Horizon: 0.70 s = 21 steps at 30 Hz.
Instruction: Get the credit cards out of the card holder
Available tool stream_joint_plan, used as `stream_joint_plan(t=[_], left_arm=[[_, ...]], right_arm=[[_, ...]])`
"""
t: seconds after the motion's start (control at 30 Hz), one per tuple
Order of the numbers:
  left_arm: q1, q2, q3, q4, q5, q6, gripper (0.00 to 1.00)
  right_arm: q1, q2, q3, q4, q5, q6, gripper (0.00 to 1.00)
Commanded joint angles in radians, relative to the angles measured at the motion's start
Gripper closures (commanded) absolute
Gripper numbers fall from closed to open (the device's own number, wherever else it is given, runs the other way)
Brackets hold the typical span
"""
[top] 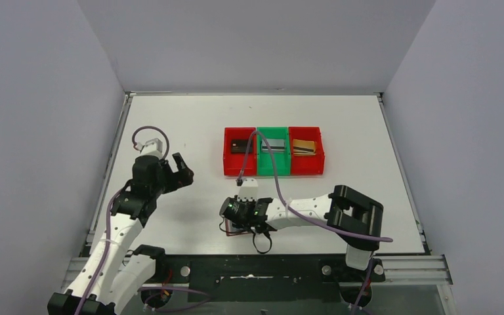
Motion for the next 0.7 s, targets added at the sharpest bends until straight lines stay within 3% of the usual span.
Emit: stream_joint_plan(t=[0.0, 0.23, 0.47, 0.67], left_arm=[[-0.005, 0.002, -0.001, 0.099, 0.185, -0.004, 0.05], [-0.022, 0.0, -0.174, 0.318, 0.527, -0.241, 0.13], [-0.139, 0.033, -0.263, 0.433, 0.539, -0.347, 0.16], [-0.28, 0.116, -0.275, 0.521, 0.492, -0.404, 0.21]], right_arm=[[-0.018, -0.081, -0.038, 0.167, -0.026, -0.045, 0.95], [-0.072, -0.148, -0.174, 0.366, -0.134, -0.072, 0.95], [-0.13, -0.203, -0.351, 0.595, -0.233, -0.039, 0.93], [-0.15, -0.243, -0.429, 0.689, -0.248, -0.03, 0.92]])
